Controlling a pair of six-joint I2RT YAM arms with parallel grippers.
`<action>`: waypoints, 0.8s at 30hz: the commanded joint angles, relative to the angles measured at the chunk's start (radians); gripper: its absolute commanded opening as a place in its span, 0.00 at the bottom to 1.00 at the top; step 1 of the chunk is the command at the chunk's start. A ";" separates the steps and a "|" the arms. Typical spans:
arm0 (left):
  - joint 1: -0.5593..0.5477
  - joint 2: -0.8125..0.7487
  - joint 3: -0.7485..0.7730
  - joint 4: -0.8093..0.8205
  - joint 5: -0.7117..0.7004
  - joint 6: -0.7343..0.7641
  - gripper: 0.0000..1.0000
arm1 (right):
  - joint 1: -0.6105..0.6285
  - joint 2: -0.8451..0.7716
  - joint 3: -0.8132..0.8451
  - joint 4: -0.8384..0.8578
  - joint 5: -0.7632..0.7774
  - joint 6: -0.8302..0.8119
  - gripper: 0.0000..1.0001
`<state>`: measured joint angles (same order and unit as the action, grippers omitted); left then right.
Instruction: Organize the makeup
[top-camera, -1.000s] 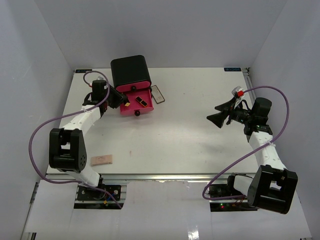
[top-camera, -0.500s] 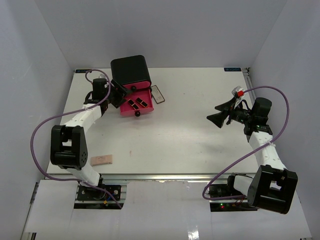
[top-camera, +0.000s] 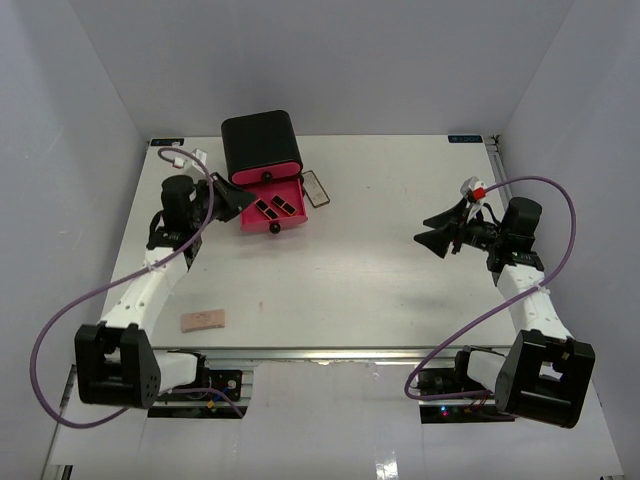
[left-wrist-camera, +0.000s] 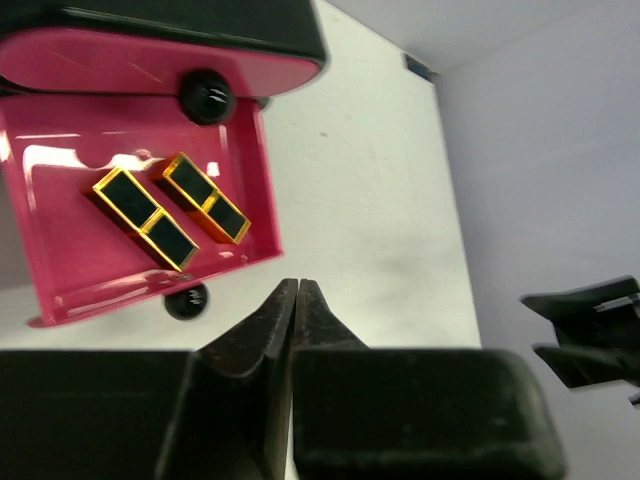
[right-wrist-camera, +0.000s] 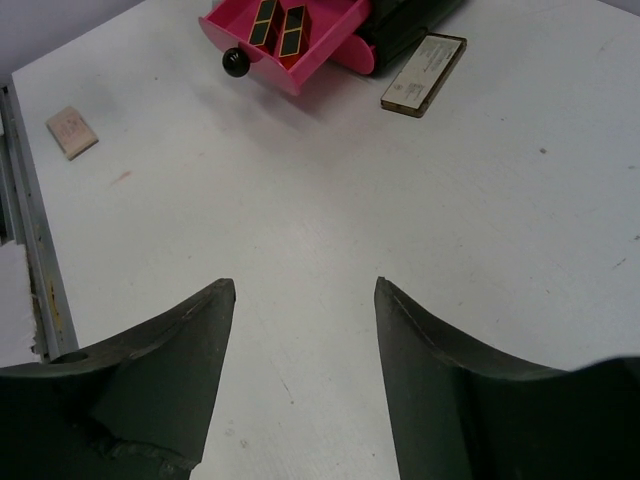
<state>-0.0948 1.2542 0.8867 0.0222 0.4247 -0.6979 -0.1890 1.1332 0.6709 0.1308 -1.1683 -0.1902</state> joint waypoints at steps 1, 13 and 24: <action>-0.045 -0.081 -0.164 0.074 0.100 0.064 0.11 | 0.015 -0.015 -0.002 0.005 -0.045 -0.083 0.61; -0.559 0.313 0.147 -0.364 -0.418 0.926 0.15 | 0.059 -0.018 -0.004 -0.041 0.000 -0.173 0.54; -0.588 0.547 0.155 -0.234 -0.799 1.352 0.16 | 0.060 -0.003 -0.002 -0.042 0.004 -0.172 0.57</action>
<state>-0.6880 1.7761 1.0214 -0.2904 -0.2207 0.4828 -0.1341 1.1293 0.6689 0.0823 -1.1558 -0.3484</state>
